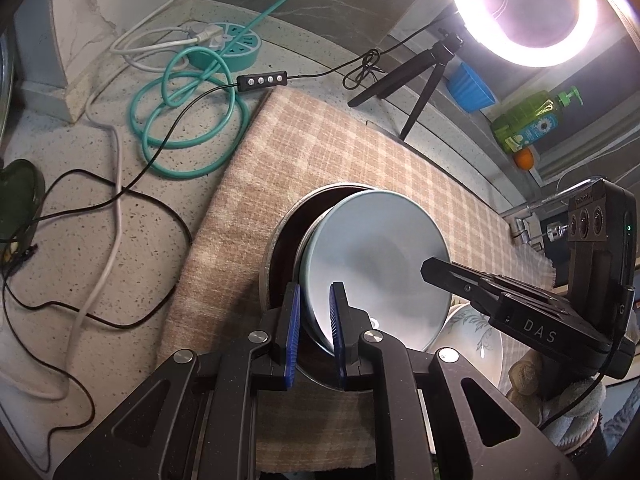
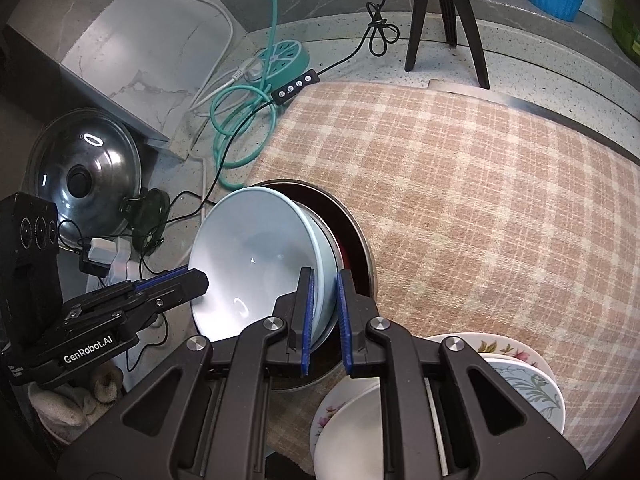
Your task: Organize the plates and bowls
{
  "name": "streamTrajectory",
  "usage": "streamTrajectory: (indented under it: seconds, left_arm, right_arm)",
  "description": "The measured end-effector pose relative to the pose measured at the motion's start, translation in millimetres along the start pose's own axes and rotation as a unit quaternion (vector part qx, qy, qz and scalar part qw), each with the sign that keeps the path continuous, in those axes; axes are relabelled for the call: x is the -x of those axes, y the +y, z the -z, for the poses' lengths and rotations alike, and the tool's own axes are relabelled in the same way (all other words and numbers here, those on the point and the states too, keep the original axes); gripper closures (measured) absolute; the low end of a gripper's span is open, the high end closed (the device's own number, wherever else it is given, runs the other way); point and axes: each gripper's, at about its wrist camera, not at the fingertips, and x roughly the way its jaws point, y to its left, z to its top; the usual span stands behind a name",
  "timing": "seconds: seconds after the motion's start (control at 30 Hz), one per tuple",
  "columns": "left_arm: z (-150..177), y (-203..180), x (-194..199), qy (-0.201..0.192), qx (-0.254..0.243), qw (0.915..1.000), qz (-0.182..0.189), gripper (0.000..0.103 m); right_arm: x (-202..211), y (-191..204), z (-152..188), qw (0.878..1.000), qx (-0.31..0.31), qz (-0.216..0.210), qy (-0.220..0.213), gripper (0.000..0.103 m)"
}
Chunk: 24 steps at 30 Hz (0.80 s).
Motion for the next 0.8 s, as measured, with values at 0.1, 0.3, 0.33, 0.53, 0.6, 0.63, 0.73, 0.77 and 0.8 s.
streamTrajectory:
  seconds: [0.1, 0.3, 0.33, 0.53, 0.6, 0.63, 0.73, 0.77, 0.8]
  left_arm:
    - [0.2, 0.6, 2.6, -0.002, 0.001, 1.0000, 0.003, 0.090]
    - [0.1, -1.2, 8.2, -0.005, -0.009, 0.9999, 0.000, 0.089]
    - [0.0, -1.7, 9.7, -0.007, -0.011, 0.9999, -0.001, 0.087]
    - [2.1, -0.5, 24.6, -0.028, -0.018, 0.9994, -0.001, 0.079]
    - [2.8, 4.4, 26.4, -0.032, -0.010, 0.9994, 0.007, 0.079]
    - [3.6, 9.0, 26.1, -0.032, -0.004, 0.9994, 0.009, 0.079]
    - [5.6, 21.3, 22.3, -0.028, 0.015, 0.9995, 0.009, 0.079]
    - [6.5, 23.7, 21.7, -0.026, 0.019, 0.9994, 0.010, 0.079]
    - [8.0, 26.5, 21.0, -0.026, 0.023, 0.9994, 0.009, 0.079]
  right_arm:
    - [3.0, -1.2, 0.9, 1.000, -0.002, -0.005, -0.003, 0.090]
    - [13.8, -1.9, 1.0, 1.000, -0.002, -0.012, -0.018, 0.078]
    - [16.7, -2.2, 1.2, 1.000, -0.003, -0.015, -0.023, 0.068]
    - [35.8, -5.0, 5.0, 0.999, -0.001, -0.019, -0.050, 0.053]
    - [40.7, -9.4, 7.8, 0.998, -0.004, -0.021, -0.056, 0.050]
    - [42.4, -12.5, 9.5, 0.998, -0.006, -0.021, -0.057, 0.050]
    - [44.1, -23.2, 14.2, 0.998, -0.016, -0.021, -0.055, 0.050]
    - [44.5, -27.2, 15.8, 0.998, -0.020, -0.020, -0.054, 0.050]
    - [44.7, -31.7, 17.8, 0.998, -0.025, -0.018, -0.054, 0.050]
